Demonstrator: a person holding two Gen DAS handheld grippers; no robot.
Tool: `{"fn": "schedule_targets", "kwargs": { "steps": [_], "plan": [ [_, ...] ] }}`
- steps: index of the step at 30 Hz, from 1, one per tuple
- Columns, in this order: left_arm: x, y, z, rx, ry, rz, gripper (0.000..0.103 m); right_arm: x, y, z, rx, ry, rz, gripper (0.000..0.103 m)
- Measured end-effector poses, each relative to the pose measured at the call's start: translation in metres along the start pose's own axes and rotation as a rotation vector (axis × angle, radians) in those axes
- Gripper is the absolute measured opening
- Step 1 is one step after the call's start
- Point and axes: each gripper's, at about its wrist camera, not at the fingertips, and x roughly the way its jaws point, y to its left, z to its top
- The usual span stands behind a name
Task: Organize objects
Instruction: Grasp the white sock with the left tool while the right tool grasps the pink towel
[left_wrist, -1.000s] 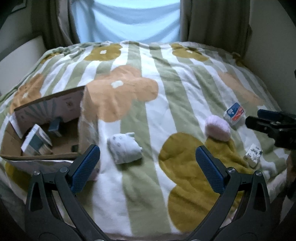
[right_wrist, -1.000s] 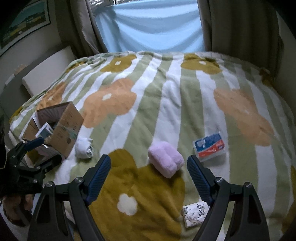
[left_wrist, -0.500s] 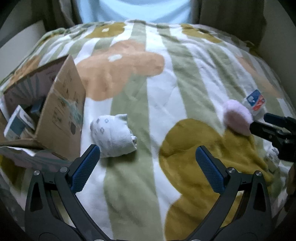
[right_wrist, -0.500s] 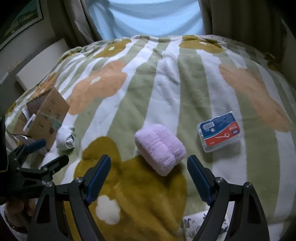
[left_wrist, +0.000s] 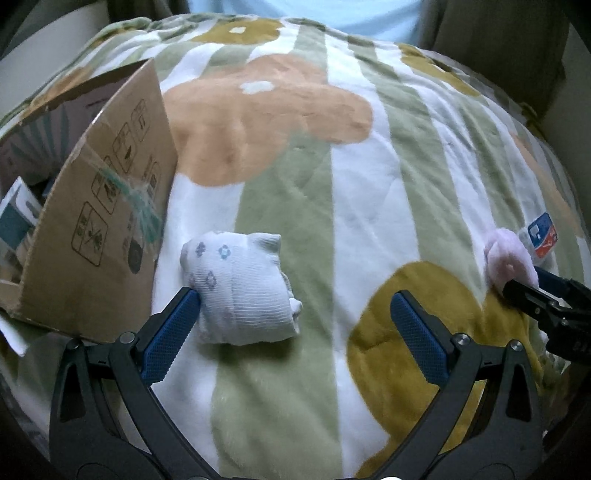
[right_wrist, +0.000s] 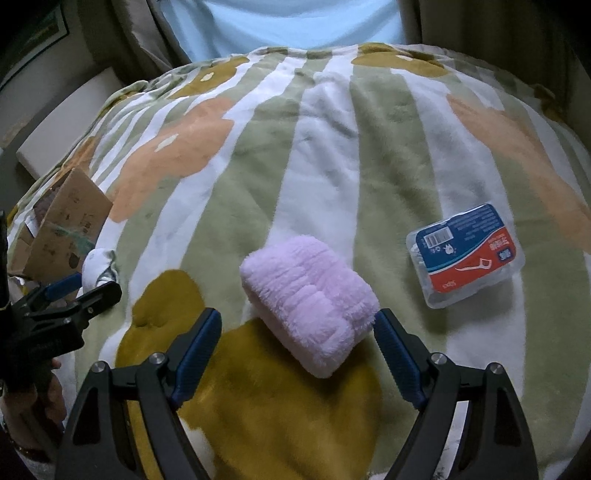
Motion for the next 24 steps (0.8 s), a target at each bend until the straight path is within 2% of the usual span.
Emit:
{"fn": "schedule_targets", "kwargs": {
  "steps": [3,8,14,16,17,24],
  "plan": [
    [0.001,-0.002,-0.002,0.009,-0.005,0.007,0.103,0.005,-0.001,0.001,0.007,0.001,0.001,0.082],
    [0.003,-0.002,-0.006,0.017,-0.017,0.043,0.093,0.010,-0.005,0.002,0.023,-0.005,-0.004,0.082],
    [0.001,0.002,-0.011,0.052,-0.037,0.083,0.066,0.014,-0.007,0.003,0.044,-0.002,-0.007,0.081],
    [0.000,0.006,-0.011,0.056,-0.042,0.096,0.052,0.015,-0.006,0.004,0.039,-0.001,-0.016,0.072],
    [0.000,0.008,-0.011,0.054,-0.044,0.097,0.050,0.015,-0.006,0.004,0.037,0.001,-0.023,0.070],
    [-0.006,0.014,-0.011,0.038,-0.051,0.071,0.045,0.016,-0.009,0.007,0.052,0.000,-0.045,0.050]
  ]
}}
